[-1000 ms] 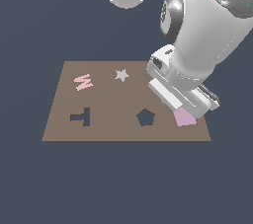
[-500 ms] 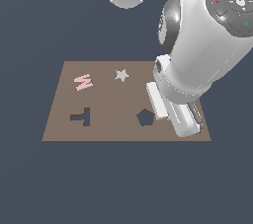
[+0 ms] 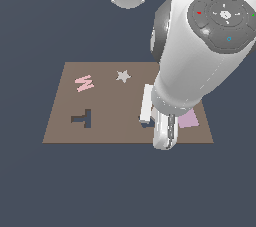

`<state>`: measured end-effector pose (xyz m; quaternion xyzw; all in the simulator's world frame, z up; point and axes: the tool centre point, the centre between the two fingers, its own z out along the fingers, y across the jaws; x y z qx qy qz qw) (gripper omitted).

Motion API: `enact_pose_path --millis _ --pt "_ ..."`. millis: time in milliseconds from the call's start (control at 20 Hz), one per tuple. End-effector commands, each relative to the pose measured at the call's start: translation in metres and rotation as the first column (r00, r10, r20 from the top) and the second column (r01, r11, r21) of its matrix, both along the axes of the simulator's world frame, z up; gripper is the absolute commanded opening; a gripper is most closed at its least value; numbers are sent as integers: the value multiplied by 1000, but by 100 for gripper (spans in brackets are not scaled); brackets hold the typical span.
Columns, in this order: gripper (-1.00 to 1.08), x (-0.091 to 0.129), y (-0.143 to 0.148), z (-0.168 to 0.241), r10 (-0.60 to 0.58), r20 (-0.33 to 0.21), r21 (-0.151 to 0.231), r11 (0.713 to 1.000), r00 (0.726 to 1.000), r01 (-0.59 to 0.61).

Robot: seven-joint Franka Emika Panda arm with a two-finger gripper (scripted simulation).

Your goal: Insert a designated object into the corresponding slot on a board.

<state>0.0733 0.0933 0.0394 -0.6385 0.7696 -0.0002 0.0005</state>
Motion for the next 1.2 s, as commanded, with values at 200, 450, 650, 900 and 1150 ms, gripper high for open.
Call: enact_pose_path --millis 200,450,650,900,1150 --pt "-100 7 -16 1 -192 0 0 981 981 192" --pt "-100 9 -26 1 -290 -1 0 957 957 290" --pt "-100 9 -31 1 -340 -1 0 940 940 340" --pt "-100 9 -33 1 -368 -1 0 930 930 368" --pt "-100 9 -33 1 -363 -1 0 932 932 363"
